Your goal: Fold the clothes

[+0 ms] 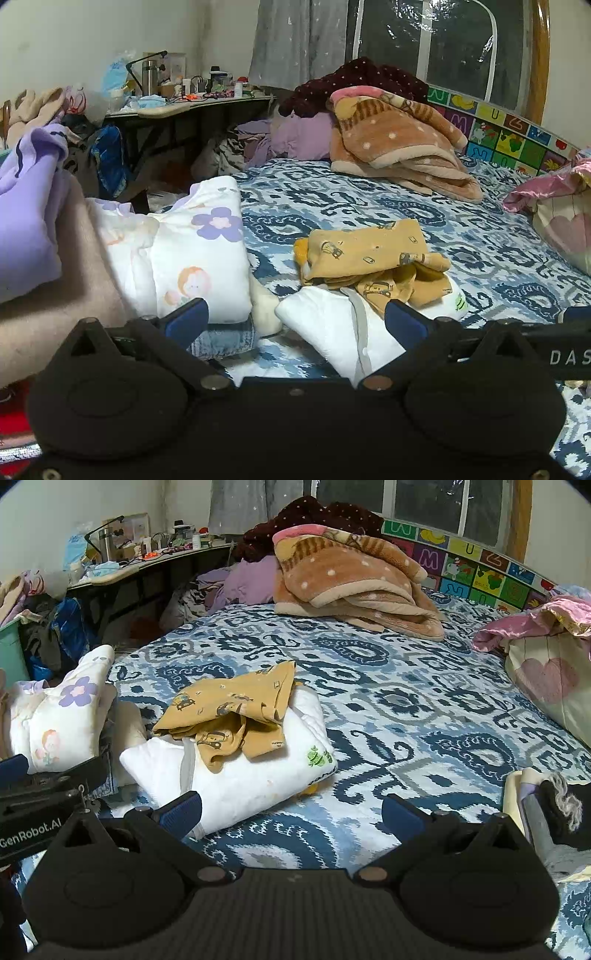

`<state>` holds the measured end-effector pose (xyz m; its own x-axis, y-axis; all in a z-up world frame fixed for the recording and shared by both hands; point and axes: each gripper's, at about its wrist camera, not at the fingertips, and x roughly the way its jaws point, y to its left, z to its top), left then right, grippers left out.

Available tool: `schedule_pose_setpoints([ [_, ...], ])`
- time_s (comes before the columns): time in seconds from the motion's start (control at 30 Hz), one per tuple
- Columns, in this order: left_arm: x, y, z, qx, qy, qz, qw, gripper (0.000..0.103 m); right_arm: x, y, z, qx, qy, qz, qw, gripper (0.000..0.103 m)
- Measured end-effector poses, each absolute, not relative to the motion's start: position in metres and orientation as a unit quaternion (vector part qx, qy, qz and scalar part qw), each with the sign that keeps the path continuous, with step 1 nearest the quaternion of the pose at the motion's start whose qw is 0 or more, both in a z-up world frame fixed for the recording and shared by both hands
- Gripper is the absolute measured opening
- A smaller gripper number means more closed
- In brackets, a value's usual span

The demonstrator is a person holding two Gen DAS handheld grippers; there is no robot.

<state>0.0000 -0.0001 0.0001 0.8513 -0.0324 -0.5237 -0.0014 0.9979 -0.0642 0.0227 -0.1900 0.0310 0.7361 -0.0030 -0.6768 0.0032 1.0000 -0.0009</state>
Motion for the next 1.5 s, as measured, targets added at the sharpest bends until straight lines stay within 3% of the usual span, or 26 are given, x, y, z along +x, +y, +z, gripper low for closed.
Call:
schedule_pose_setpoints([
  [1.5,-0.0011,0.0016,0.0010,-0.041,0.270,-0.013,0.962,0.103,0.0212,-0.1893,0.0313,0.001,0.365,-0.007,0.931,0.103],
])
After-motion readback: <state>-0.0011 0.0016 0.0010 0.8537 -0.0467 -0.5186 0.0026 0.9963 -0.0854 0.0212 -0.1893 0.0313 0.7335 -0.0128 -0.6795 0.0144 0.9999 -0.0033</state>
